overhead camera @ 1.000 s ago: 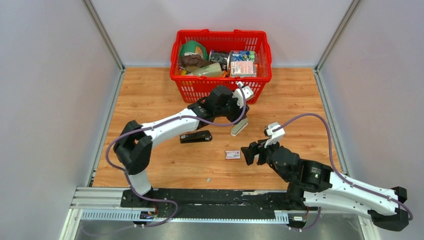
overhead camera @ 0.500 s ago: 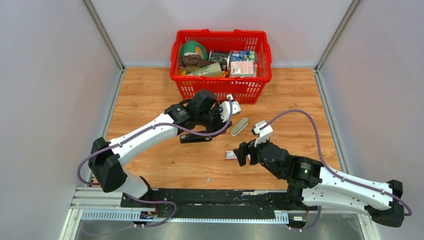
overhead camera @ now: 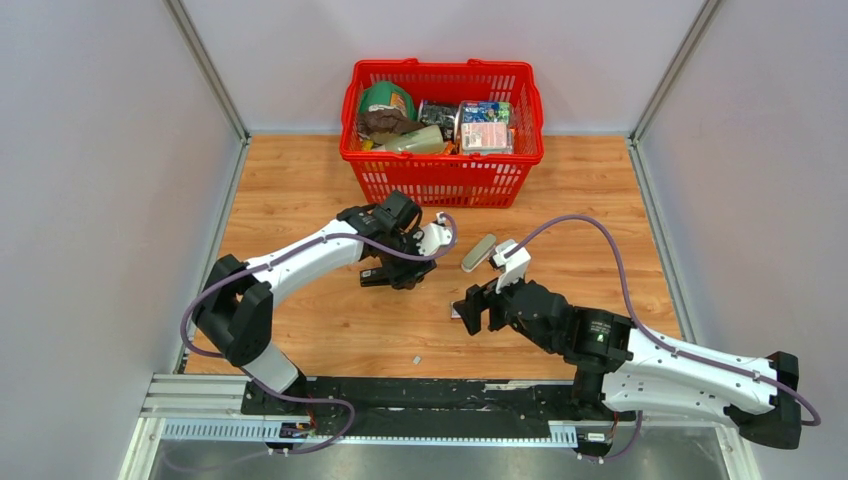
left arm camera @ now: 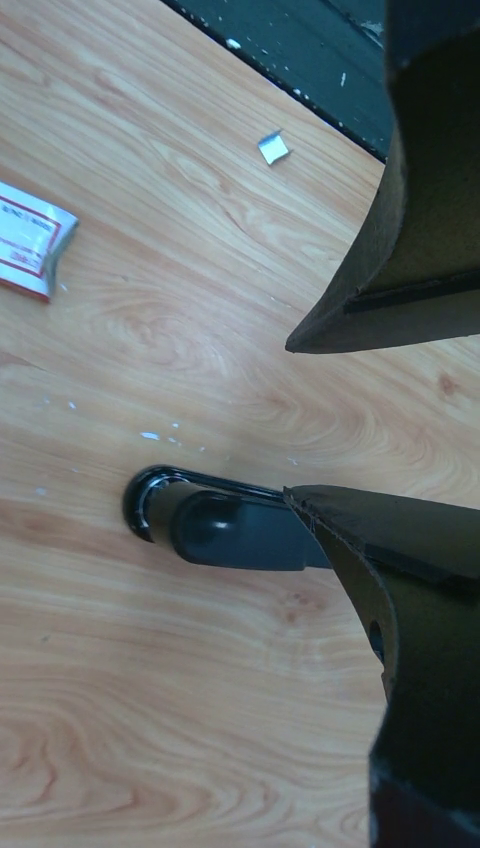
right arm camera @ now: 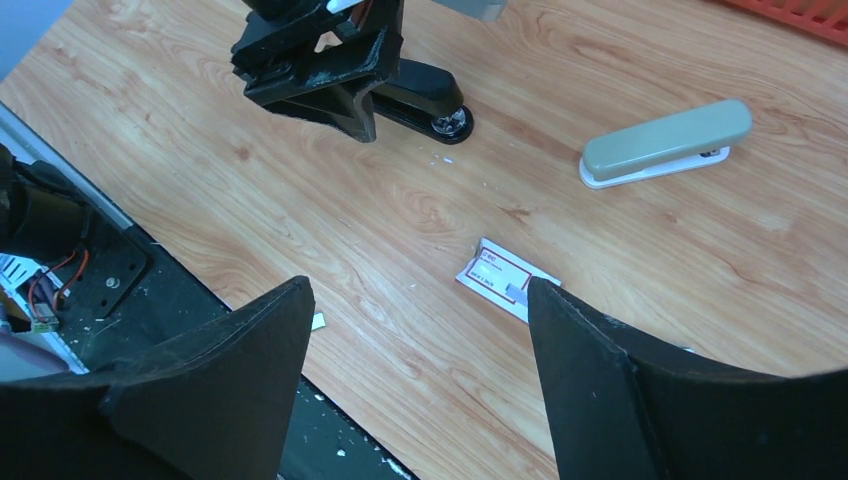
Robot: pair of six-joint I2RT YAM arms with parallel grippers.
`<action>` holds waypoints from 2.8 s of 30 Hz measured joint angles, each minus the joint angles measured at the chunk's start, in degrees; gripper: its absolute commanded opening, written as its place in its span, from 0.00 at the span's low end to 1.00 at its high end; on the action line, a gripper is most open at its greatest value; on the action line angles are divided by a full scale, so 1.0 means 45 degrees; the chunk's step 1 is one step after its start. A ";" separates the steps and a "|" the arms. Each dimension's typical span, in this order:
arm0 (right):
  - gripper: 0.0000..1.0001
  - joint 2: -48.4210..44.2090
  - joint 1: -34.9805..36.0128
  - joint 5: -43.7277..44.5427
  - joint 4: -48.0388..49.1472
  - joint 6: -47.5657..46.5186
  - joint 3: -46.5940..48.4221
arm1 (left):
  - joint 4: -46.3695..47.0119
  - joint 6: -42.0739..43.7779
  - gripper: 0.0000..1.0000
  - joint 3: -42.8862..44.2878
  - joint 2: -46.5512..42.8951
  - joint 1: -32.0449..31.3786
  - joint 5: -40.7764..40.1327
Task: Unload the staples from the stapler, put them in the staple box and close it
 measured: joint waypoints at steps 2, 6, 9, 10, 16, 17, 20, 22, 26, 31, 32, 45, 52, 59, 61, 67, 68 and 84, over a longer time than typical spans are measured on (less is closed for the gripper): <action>0.81 0.0015 0.0000 -0.0121 0.0117 -0.0005 0.0000 | -0.0005 0.0214 0.57 -0.0253 0.0044 0.0374 0.0238; 0.81 0.0010 0.0000 -0.0253 0.0427 -0.0005 0.0000 | 0.0068 0.0529 0.56 -0.0364 0.0296 0.1083 0.0971; 0.82 0.0010 0.0000 -0.0311 0.0578 -0.0005 0.0000 | 0.0379 0.0714 0.56 -0.0544 0.0578 0.1384 0.1370; 0.82 0.0010 0.0000 -0.0330 0.0612 -0.0010 -0.0005 | 0.0466 0.0777 0.56 -0.0641 0.0627 0.1443 0.1423; 0.82 0.0010 0.0000 -0.0423 0.0937 -0.0141 -0.0024 | 0.0884 0.1151 0.56 -0.1078 0.0690 0.1486 0.1608; 0.82 0.0010 0.0000 -0.0427 0.0976 -0.0170 -0.0034 | 0.0933 0.1195 0.56 -0.1073 0.0690 0.1491 0.1613; 0.82 0.0010 0.0000 -0.0427 0.1122 -0.0238 -0.0126 | 0.0923 0.1273 0.56 -0.0967 0.0709 0.1496 0.1588; 0.82 0.0024 0.0000 -0.0432 0.1132 -0.0287 -0.0155 | 0.0719 0.1321 0.55 -0.0656 0.0792 0.1496 0.1545; 0.84 0.0131 0.0000 -0.0437 0.1282 -0.0374 -0.0155 | 0.0495 0.1554 0.57 0.0146 0.0996 0.1496 0.1375; 0.85 0.0364 0.0000 -0.0452 0.1341 -0.0423 -0.0155 | 0.0262 0.1909 0.60 0.0811 0.1073 0.1496 0.0933; 0.85 0.0379 0.0000 -0.0457 0.1341 -0.0423 -0.0155 | 0.0189 0.1938 0.60 0.0923 0.1161 0.1496 0.0806; 0.86 0.0379 0.0000 -0.0452 0.1360 -0.0418 -0.0155 | -0.0466 0.2331 0.69 0.1603 0.3079 0.1501 -0.0301; 0.86 0.0379 0.0000 -0.0452 0.1360 -0.0418 -0.0155 | -0.0413 0.2361 0.61 0.1603 0.3181 0.1501 -0.0257; 0.85 0.0374 0.0000 -0.0457 0.1360 -0.0423 -0.0155 | -0.0393 0.2361 0.55 0.1603 0.3619 0.1501 -0.0160; 0.85 0.0364 0.0000 -0.0457 0.1360 -0.0423 -0.0155 | -0.0384 0.2356 0.52 0.1603 0.3638 0.1501 -0.0102; 0.85 0.0359 0.0000 -0.0461 0.1360 -0.0423 -0.0155 | -0.0165 0.2365 0.28 0.1603 0.3638 0.1501 -0.0019; 0.85 0.0359 0.0000 -0.0461 0.1360 -0.0423 -0.0155 | -0.0121 0.2375 0.19 0.1603 0.3638 0.1501 -0.0015; 0.83 -0.1069 -0.0301 -0.0612 0.0325 -0.1457 0.0350 | 0.0457 0.0631 0.00 0.1224 0.1399 0.0933 0.0714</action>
